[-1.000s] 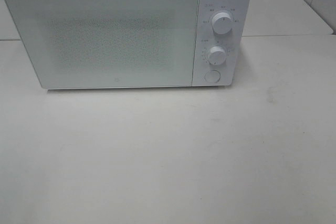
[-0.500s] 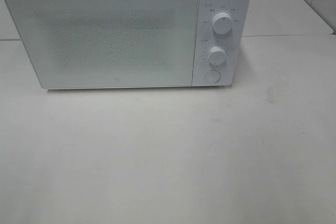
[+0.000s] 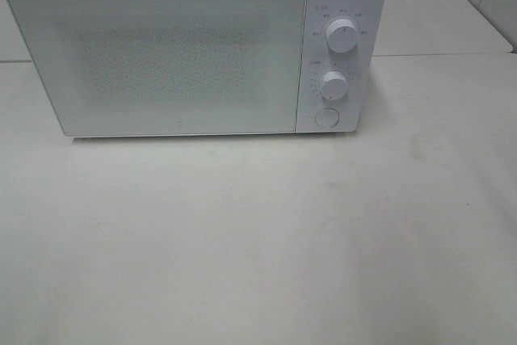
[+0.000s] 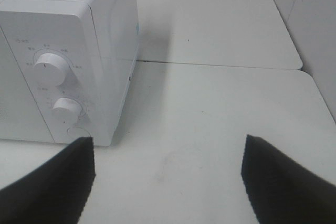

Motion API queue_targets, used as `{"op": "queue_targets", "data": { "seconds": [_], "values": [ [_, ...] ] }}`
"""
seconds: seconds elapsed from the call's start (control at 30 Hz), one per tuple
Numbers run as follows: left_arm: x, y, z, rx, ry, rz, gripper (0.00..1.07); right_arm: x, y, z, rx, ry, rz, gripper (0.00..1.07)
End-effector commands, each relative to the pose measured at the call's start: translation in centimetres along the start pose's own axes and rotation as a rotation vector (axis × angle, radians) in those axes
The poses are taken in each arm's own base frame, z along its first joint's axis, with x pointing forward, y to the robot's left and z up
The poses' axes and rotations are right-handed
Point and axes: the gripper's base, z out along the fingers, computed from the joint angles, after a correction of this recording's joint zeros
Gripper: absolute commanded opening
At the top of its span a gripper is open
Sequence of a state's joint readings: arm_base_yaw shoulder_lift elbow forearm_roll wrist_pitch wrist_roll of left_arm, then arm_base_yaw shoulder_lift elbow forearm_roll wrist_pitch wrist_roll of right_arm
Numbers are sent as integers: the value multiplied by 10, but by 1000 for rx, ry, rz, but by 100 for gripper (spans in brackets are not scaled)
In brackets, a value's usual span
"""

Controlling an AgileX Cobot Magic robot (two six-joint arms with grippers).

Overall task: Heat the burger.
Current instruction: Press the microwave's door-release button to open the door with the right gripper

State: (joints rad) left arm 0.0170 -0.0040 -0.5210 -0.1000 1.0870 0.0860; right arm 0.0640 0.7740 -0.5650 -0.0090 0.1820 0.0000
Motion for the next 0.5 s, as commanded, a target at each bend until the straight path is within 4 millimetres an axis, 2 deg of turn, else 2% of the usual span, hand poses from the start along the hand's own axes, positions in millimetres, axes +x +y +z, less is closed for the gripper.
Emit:
{"op": "queue_targets", "data": {
  "seconds": [0.03,0.07,0.2,0.33,0.4,0.5],
  "values": [
    [0,0,-1,-4,-20,-8,100,-4,-1,23,3,-39,4,76],
    [0,0,-1,-4,-20,-8,100,-4,-1,23,3,-39,4,76],
    [0,0,-1,-4,-20,-8,100,-2,-1,48,2,-36,31,76],
    [0,0,-1,-4,-20,-8,100,0,0,62,-2,-51,46,76],
    [0,0,-1,-4,-20,-8,100,6,0,75,-4,-87,48,76],
    [0,0,-1,-4,-20,-8,100,15,0,84,-5,-121,49,76]
  ]
}}
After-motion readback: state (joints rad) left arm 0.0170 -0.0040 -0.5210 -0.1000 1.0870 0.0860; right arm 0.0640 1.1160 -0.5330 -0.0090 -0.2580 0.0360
